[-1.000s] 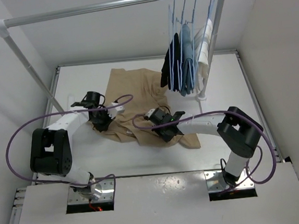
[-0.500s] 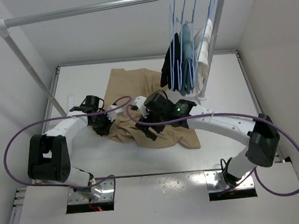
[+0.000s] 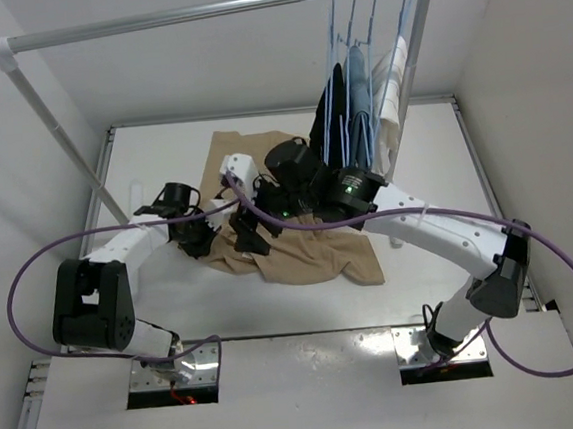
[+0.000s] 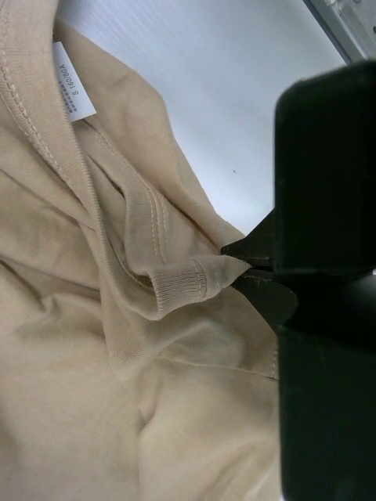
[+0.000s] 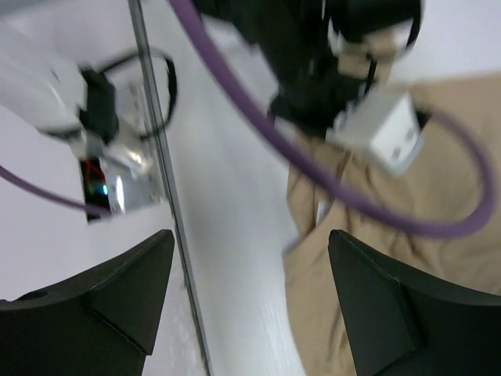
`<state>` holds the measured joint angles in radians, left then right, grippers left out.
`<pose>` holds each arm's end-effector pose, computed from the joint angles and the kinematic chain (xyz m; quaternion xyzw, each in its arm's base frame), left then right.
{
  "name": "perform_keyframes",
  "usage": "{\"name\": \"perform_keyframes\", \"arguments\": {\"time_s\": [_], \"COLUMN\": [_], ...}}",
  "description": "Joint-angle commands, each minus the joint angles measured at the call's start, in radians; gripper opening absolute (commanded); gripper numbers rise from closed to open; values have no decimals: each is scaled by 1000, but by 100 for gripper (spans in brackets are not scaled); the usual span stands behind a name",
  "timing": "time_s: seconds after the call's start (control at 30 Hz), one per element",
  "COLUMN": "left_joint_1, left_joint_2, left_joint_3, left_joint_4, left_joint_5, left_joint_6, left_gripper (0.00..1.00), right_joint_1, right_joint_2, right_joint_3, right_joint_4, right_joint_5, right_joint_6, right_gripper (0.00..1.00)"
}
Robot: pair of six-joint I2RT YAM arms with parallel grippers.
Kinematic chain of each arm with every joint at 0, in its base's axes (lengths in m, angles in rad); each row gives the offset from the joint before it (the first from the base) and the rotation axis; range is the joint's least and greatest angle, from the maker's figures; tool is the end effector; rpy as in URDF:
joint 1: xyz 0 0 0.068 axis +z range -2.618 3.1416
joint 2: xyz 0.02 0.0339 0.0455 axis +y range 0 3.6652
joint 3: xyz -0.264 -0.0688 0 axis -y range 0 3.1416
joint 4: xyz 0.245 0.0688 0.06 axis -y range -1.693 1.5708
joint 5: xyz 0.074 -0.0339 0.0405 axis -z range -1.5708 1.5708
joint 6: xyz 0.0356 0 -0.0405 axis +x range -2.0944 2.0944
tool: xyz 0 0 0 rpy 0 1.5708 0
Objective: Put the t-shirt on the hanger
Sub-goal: Move the tshirt to the center of the board, then grab a hanger with the right arm
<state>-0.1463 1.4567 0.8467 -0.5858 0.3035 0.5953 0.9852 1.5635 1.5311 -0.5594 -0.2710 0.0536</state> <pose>0.2603 -0.0491 0.1841 0.3782 0.8950 -0.1038 0.2127 0.1881 0.3009 0.3691 -0.4495 0.7528 0.3347 0.3453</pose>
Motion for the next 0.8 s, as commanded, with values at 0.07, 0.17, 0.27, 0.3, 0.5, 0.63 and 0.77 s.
{"name": "perform_keyframes", "arguments": {"time_s": [0.07, 0.17, 0.27, 0.3, 0.5, 0.63, 0.77], "left_joint_1": [-13, -22, -22, -22, -22, -22, -32], "left_joint_2": [-6, -6, -6, -6, -6, -6, -6], "left_joint_3": [11, 11, 11, 2, 2, -8, -8], "left_joint_4": [20, 20, 29, 38, 69, 78, 78], "left_joint_5": [5, 5, 5, 5, 14, 14, 23], "left_joint_6": [-12, -12, -12, -23, -43, -43, -43], "left_gripper": [1, 1, 1, 1, 2, 2, 2], "right_joint_1": [3, 3, -6, -6, -16, -16, -25], "right_joint_2": [7, 26, 59, 88, 122, 122, 122], "right_joint_3": [224, 348, 493, 570, 666, 635, 566], "right_joint_4": [164, 173, 138, 95, 70, 191, 367], "right_joint_5": [-59, -19, 135, 276, 887, 1162, 1288], "right_joint_6": [35, 72, 91, 104, 79, -38, -201], "right_gripper": [80, 80, 71, 67, 62, 61, 60]}}
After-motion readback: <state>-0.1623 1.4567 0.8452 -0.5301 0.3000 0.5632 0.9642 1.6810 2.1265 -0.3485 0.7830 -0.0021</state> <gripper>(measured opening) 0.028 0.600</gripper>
